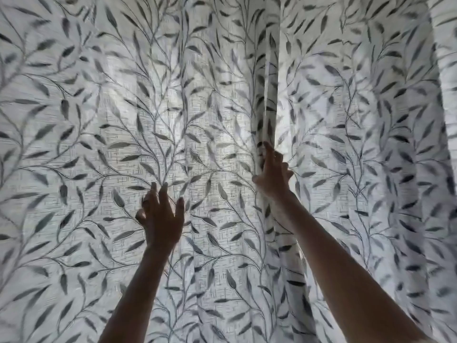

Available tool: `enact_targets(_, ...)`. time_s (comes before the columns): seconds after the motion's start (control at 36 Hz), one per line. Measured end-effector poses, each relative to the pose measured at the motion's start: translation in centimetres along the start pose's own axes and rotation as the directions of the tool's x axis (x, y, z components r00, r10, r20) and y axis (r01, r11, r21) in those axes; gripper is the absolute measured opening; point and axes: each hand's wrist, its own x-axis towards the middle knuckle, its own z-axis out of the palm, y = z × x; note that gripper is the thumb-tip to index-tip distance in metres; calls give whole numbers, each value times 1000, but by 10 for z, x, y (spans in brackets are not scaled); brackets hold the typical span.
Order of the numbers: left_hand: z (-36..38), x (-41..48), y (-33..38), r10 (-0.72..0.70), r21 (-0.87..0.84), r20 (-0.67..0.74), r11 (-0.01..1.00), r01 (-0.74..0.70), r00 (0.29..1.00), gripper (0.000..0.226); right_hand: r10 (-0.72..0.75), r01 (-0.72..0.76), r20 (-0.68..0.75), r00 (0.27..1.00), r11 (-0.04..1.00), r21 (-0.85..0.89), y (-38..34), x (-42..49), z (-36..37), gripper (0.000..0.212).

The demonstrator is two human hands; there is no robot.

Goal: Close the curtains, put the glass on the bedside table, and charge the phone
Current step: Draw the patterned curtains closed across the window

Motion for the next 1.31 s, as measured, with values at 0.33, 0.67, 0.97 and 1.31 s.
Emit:
enact_targets(0.33,8,-10,17,34,-80,52,996,-30,998,56,-20,2,-163,986,994,-110,9,-15,-33,55)
enact_targets(0.67,11,-45,95,97,-238,-70,965,-112,993,61,-84,37,-156,984,958,-283,38,-53,-83,49)
enact_targets(0.97,30,-109,209,218,-404,16,894,-193,976,59,-105,133,83,991,865,-483,91,-132,-140,45)
enact_targets(1.31,20,-249,314,396,-607,179,765,-215,901,58,265,-89,173,949,749,-657,187,-271,-267,50)
